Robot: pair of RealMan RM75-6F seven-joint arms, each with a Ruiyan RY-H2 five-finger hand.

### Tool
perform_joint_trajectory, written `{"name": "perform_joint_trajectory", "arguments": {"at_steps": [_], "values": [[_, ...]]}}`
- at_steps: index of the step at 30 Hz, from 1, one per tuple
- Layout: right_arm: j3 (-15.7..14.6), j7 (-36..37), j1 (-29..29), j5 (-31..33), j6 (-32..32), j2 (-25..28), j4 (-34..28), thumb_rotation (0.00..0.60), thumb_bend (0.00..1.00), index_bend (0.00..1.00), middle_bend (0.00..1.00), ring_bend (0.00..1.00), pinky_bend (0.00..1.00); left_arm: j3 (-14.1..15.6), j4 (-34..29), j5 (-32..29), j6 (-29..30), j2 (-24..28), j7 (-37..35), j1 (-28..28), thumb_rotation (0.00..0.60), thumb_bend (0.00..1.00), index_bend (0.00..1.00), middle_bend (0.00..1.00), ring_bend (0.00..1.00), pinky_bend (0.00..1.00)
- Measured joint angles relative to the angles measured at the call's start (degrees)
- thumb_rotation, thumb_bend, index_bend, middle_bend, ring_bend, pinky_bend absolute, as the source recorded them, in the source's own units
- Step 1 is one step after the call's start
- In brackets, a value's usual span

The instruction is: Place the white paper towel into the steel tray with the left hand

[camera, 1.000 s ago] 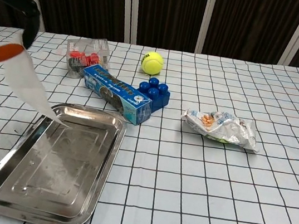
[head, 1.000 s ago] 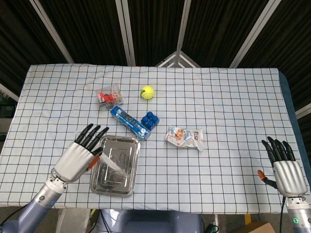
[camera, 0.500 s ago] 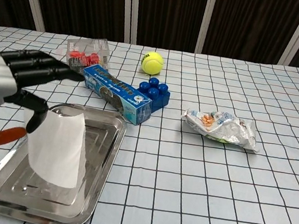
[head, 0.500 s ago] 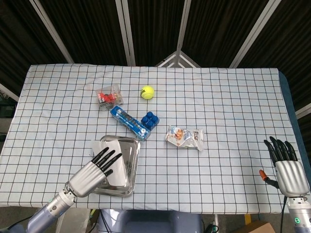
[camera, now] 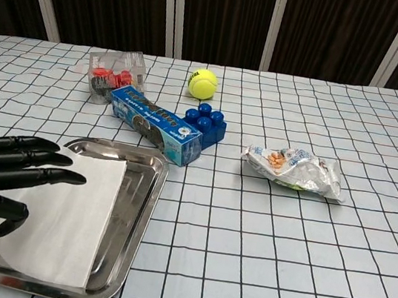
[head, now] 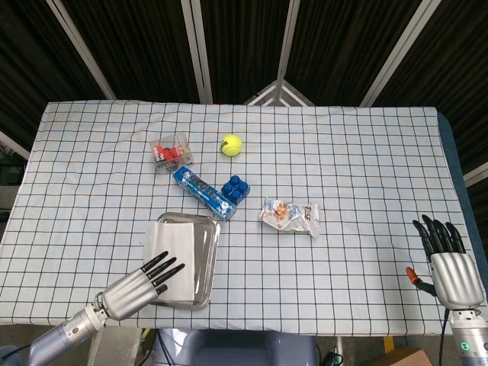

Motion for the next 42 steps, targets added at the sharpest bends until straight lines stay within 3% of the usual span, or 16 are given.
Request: {"name": "perform_joint_trajectory", "arguments": {"at_steps": [20, 42], "values": [[0.0, 0.03, 0.03, -0.2, 0.08, 0.02, 0.1, 0.6, 0.31, 0.0, 0.0, 0.0, 0.0, -0.78, 3.01, 2.07, -2.62, -0.97, 1.79, -4.46, 0.6, 0.49, 0.56, 0.03, 0.0, 0.0], [-0.02, 0.3, 0.17, -0.26, -0.17, 0.05, -0.01, 0.6, 0.31, 0.0, 0.0, 0.0, 0.0, 0.42, 1.03, 5.11, -2.82, -1.22, 3.29, -7.29, 0.6, 0.49, 0.56, 0.03, 0.0, 0.0]]}}
